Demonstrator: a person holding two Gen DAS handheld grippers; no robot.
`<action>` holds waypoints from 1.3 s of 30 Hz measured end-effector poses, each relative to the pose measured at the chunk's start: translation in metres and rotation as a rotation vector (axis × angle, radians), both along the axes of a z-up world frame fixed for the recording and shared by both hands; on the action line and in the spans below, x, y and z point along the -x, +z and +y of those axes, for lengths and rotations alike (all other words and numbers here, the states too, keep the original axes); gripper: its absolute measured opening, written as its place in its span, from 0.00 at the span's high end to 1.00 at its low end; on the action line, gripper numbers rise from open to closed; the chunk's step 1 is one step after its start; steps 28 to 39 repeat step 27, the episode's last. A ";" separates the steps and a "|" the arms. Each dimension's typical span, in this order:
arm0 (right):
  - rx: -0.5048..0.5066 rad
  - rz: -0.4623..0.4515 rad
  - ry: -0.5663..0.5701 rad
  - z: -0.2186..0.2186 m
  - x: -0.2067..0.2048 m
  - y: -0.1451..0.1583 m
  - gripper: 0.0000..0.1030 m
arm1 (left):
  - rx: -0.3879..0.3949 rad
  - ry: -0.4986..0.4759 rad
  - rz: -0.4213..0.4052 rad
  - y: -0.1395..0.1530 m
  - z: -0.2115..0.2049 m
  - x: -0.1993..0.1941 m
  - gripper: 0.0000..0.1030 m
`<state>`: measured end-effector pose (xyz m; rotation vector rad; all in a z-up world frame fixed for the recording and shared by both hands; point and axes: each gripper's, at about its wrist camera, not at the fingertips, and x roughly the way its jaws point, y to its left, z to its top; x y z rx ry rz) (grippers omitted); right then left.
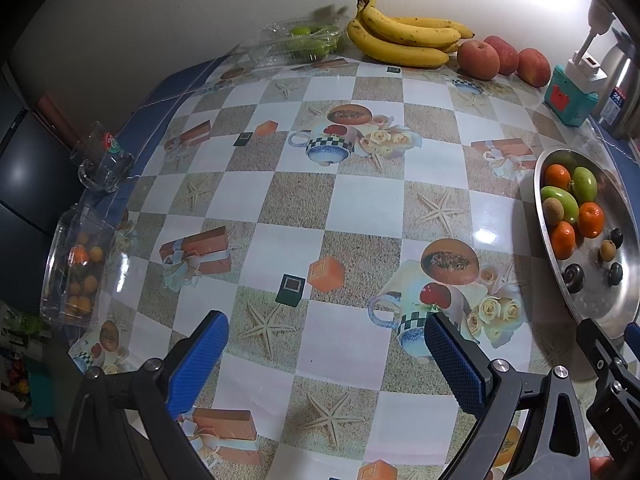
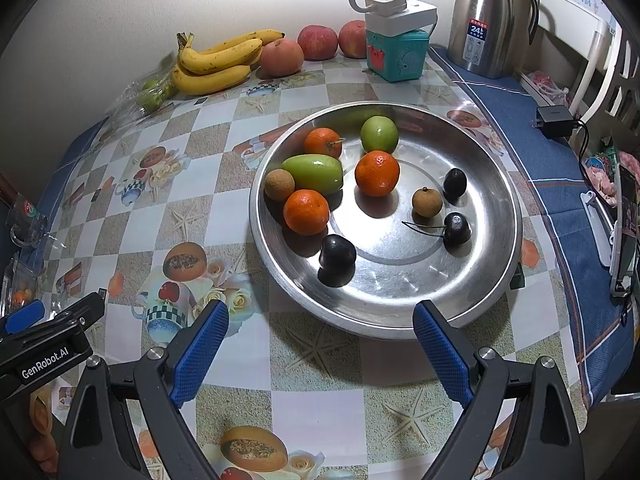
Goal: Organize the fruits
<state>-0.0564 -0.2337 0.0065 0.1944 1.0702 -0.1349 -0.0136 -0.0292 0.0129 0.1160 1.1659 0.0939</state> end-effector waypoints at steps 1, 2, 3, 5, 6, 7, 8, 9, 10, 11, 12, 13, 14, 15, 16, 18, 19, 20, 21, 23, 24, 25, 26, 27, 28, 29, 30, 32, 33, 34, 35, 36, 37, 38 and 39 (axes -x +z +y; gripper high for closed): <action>0.000 0.000 0.000 0.000 0.000 0.000 0.09 | 0.000 0.000 0.000 0.000 0.000 0.000 0.03; 0.000 0.000 0.000 0.000 0.000 0.000 0.09 | 0.000 0.000 0.000 0.000 0.000 0.000 0.03; 0.000 0.000 -0.001 0.000 0.000 0.000 0.09 | 0.000 0.000 0.000 0.000 0.000 0.000 0.03; 0.000 0.000 -0.001 0.000 0.000 0.000 0.09 | -0.001 0.001 0.002 -0.001 0.000 0.000 0.03; -0.001 -0.001 -0.001 0.000 0.000 0.000 0.09 | -0.001 0.001 0.003 -0.001 0.000 0.000 0.03; -0.002 -0.001 -0.002 0.000 0.000 -0.001 0.09 | -0.002 0.001 0.002 -0.001 0.000 0.000 0.03; -0.002 -0.001 -0.002 -0.001 0.000 -0.001 0.09 | -0.002 0.001 0.002 -0.001 0.001 0.000 0.03; -0.002 0.000 -0.001 0.000 0.000 -0.001 0.09 | -0.002 0.001 0.003 -0.001 0.001 0.000 0.03; -0.002 0.001 0.000 0.000 0.000 -0.001 0.09 | -0.003 0.002 0.004 -0.001 0.001 0.000 0.03; -0.001 0.002 0.001 -0.001 0.000 -0.001 0.09 | -0.004 0.003 0.006 -0.001 0.001 0.000 0.03; -0.001 0.003 0.003 -0.001 0.000 -0.001 0.09 | -0.005 0.004 0.010 -0.002 0.001 -0.001 0.03; -0.001 0.003 0.003 -0.001 0.001 -0.001 0.09 | -0.005 0.005 0.013 -0.002 0.002 -0.001 0.03; -0.001 0.003 0.002 -0.001 0.000 -0.001 0.09 | -0.005 0.006 0.016 -0.003 0.002 -0.001 0.03; -0.001 0.002 0.002 -0.001 0.000 -0.001 0.09 | -0.006 0.007 0.020 -0.004 0.002 -0.001 0.03; -0.002 0.003 0.001 -0.001 0.001 -0.001 0.09 | -0.006 0.008 0.023 -0.004 0.002 -0.001 0.03; -0.001 0.004 0.003 -0.001 0.000 -0.001 0.09 | -0.008 0.011 0.030 -0.005 0.002 -0.002 0.03; -0.001 0.004 0.003 -0.001 0.000 -0.001 0.09 | -0.009 0.011 0.035 -0.006 0.002 -0.002 0.03; -0.001 0.004 0.003 -0.001 0.000 -0.001 0.09 | -0.006 0.009 0.038 -0.006 0.002 -0.001 0.03; -0.001 0.004 0.003 -0.001 0.000 -0.001 0.09 | 0.009 0.003 0.035 -0.005 0.002 0.000 0.03; -0.001 0.004 0.003 -0.001 0.000 -0.001 0.09 | 0.020 -0.005 0.026 -0.003 0.000 0.000 0.03; -0.001 0.005 0.003 -0.001 0.000 -0.001 0.09 | 0.015 -0.006 0.025 -0.003 -0.001 0.000 0.03; -0.001 0.005 0.003 -0.001 0.000 -0.001 0.09 | 0.014 -0.006 0.026 -0.004 -0.001 0.000 0.03; -0.001 0.005 0.003 -0.001 0.000 -0.001 0.09 | 0.015 -0.005 0.029 -0.004 -0.001 -0.001 0.03; -0.002 0.006 0.003 -0.002 0.000 -0.001 0.09 | 0.016 -0.001 0.030 -0.004 -0.001 -0.001 0.03; -0.002 0.006 0.003 -0.002 0.000 -0.001 0.09 | 0.016 -0.001 0.030 -0.004 -0.001 -0.001 0.03; -0.002 0.006 0.003 -0.002 0.000 -0.001 0.09 | 0.016 -0.001 0.030 -0.004 -0.001 -0.001 0.03; -0.002 0.006 0.003 -0.002 0.000 -0.001 0.09 | 0.016 -0.001 0.030 -0.004 -0.001 -0.001 0.03; -0.002 0.006 0.003 -0.002 0.000 -0.001 0.09 | 0.016 -0.001 0.030 -0.004 -0.001 -0.001 0.03; -0.002 0.006 0.003 -0.002 0.000 -0.001 0.09 | 0.016 -0.001 0.030 -0.004 -0.001 -0.001 0.03; -0.002 0.006 0.003 -0.002 0.000 -0.001 0.09 | 0.016 -0.001 0.030 -0.004 -0.001 -0.001 0.03; -0.002 0.006 0.003 -0.002 0.000 -0.001 0.09 | 0.016 -0.001 0.030 -0.004 -0.001 -0.001 0.03; -0.002 0.006 0.003 -0.002 0.000 -0.001 0.09 | 0.016 -0.001 0.030 -0.004 -0.001 -0.001 0.03; -0.002 0.006 0.003 -0.002 0.000 -0.001 0.09 | 0.016 -0.001 0.030 -0.004 -0.001 -0.001 0.03; -0.002 0.006 0.003 -0.002 0.000 -0.001 0.09 | 0.016 -0.001 0.030 -0.004 -0.001 -0.001 0.03; -0.002 0.006 0.003 -0.002 0.000 -0.001 0.09 | 0.016 -0.001 0.030 -0.004 -0.001 -0.001 0.03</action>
